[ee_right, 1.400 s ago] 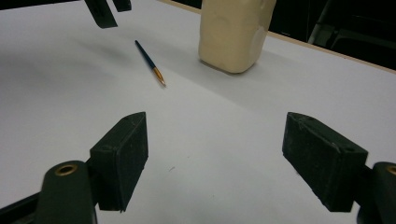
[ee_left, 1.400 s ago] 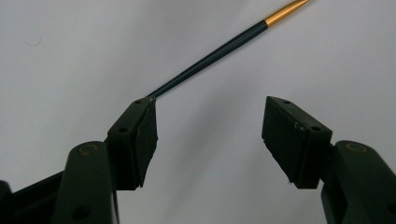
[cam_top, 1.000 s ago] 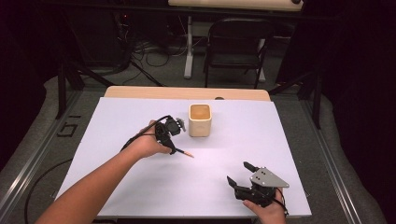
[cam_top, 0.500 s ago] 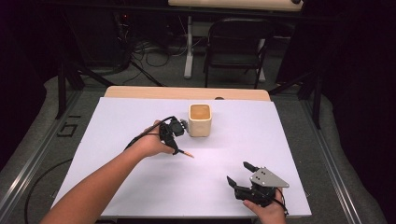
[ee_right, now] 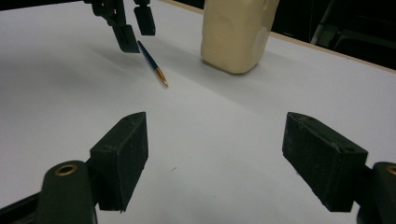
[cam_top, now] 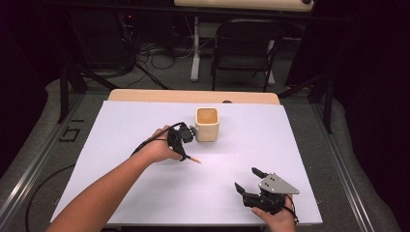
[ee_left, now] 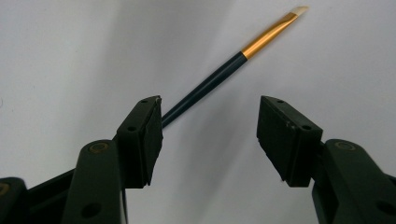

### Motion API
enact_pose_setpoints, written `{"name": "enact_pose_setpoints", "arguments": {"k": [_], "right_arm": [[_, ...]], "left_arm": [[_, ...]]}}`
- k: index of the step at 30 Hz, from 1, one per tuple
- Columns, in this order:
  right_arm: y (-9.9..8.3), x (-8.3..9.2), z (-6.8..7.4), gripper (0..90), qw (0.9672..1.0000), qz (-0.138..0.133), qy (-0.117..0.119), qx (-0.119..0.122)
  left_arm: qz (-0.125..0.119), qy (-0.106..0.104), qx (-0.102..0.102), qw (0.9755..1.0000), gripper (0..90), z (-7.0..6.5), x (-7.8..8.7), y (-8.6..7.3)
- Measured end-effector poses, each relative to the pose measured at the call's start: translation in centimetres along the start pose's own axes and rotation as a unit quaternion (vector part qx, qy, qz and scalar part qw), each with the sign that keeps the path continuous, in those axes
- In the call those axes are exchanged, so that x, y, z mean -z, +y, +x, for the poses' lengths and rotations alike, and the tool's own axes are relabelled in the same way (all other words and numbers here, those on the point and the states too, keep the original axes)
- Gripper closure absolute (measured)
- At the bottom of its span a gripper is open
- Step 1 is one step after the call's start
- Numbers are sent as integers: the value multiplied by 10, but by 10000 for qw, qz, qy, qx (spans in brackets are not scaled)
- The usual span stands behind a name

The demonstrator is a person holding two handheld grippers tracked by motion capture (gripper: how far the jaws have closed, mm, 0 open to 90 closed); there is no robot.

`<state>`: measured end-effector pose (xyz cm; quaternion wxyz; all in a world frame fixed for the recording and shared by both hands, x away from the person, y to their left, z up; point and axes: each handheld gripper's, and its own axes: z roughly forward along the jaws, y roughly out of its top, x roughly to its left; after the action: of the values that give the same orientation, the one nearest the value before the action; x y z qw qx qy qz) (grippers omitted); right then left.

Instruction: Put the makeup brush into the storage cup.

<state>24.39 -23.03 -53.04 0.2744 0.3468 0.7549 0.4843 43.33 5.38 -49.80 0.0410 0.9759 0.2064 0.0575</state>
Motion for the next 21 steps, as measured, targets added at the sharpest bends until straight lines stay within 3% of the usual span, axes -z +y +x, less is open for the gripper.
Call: {"name": "enact_pose_setpoints", "arguments": {"k": [10,21], "right_arm": [[0,0,0,225,10000,-2,6,3],[0,-1,0,225,10000,-57,12,-7]], "left_arm": [[25,-13,-72,10000,478,4,-4,1],[-14,-105,-289,9995,513,-5,-9,10]]}}
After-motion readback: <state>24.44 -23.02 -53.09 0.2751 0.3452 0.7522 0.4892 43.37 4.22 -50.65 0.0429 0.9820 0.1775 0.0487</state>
